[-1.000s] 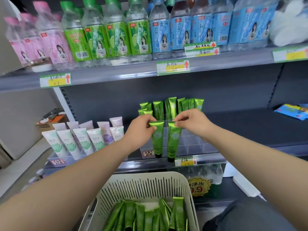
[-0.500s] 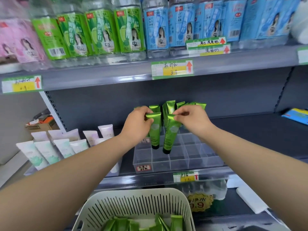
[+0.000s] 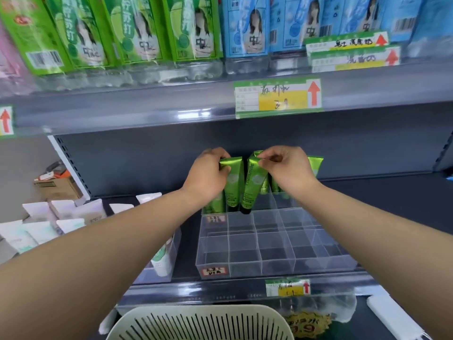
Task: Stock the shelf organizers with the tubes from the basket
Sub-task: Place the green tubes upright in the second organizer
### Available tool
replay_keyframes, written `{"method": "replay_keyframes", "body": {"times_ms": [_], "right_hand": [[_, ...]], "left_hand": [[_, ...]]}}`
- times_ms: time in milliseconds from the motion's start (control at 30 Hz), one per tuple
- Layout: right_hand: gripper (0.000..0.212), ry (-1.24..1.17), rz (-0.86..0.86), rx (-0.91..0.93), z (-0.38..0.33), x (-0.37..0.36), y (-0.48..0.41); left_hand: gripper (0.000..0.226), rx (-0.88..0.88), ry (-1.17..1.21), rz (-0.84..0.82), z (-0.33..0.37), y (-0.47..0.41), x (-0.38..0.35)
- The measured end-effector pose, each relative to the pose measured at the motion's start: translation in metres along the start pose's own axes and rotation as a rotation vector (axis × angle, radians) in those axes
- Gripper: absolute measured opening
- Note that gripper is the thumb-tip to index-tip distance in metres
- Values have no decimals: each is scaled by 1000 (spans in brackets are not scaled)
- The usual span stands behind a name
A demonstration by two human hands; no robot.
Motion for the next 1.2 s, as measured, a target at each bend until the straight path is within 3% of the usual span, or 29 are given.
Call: {"method": "replay_keyframes", "body": {"times_ms": [467, 1200], "right_hand": [[14, 72, 32, 58, 38, -34, -26], [20, 150, -112, 47, 52, -61, -16]], "left_hand": [[17, -19, 9, -23, -30, -22, -40], [19, 54, -14, -84, -50, -23, -58]]}}
Point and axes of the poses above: each hand's wrist, its own y-axis away from the middle knuckle, its own x-axis out of the back of the hand, z = x × y, the point moved 5 cm from there along -y, towards the middle knuckle, and after that the axes turned 1 degree about -x, right-handed, at the moved point
